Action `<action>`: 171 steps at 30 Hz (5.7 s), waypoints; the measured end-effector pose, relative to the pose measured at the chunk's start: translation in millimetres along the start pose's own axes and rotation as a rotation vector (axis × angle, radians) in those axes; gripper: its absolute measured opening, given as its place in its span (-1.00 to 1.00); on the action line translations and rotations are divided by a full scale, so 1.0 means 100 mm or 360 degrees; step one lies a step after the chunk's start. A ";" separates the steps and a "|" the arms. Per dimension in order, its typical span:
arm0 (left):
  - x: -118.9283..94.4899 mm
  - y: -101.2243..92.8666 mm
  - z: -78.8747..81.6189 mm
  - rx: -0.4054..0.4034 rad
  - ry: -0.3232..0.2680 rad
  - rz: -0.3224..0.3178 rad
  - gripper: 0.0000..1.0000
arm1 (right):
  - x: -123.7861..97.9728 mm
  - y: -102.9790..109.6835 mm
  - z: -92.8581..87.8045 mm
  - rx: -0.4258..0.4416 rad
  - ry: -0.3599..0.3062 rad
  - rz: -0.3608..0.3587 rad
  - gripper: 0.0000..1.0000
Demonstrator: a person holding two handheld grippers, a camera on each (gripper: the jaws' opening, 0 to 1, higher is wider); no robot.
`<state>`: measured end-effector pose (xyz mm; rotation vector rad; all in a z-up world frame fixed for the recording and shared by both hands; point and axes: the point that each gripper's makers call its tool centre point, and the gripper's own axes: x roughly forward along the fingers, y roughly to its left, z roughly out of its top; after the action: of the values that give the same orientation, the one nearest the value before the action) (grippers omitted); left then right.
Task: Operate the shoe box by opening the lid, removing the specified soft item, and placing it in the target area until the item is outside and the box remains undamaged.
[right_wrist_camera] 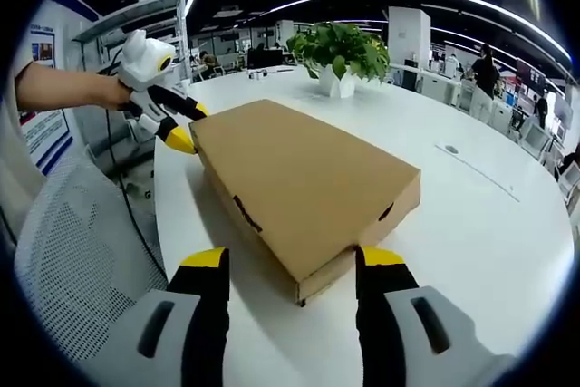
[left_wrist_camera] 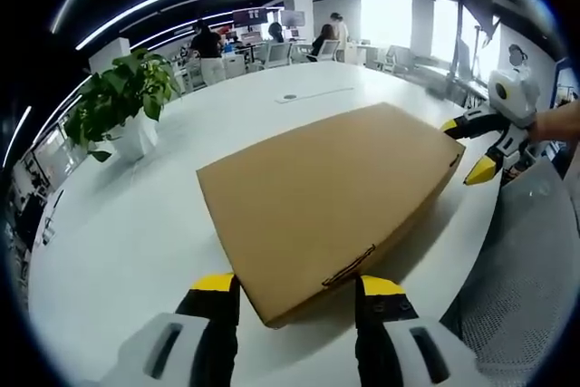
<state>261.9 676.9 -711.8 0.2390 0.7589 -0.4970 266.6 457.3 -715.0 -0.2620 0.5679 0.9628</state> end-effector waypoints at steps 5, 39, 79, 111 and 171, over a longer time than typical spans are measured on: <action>-0.03 0.00 0.02 -0.0010 -0.0012 0.0001 0.07 | -0.02 0.01 0.03 0.0004 -0.0010 0.0001 0.05; -0.37 0.03 0.52 -0.0060 -0.0229 0.0011 0.21 | -0.29 -0.01 0.50 -0.0025 -0.0178 -0.0016 0.07; -0.41 0.73 1.28 -0.0012 -0.0483 0.0318 -0.66 | -0.32 -0.51 1.18 -0.0083 -0.0326 -0.0126 0.03; -0.28 1.03 1.52 -0.0082 -0.0547 0.0418 -0.93 | -0.14 -1.08 0.82 0.0135 -0.0256 -0.0351 -0.53; 0.19 1.04 0.97 -0.0210 -0.0317 0.0357 -0.72 | 0.14 -1.26 0.69 0.0137 -0.0075 -0.0478 -1.00</action>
<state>384.7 722.7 -653.6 0.1468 0.5597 -0.2526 400.7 428.2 -670.3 -0.2390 0.5089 0.6506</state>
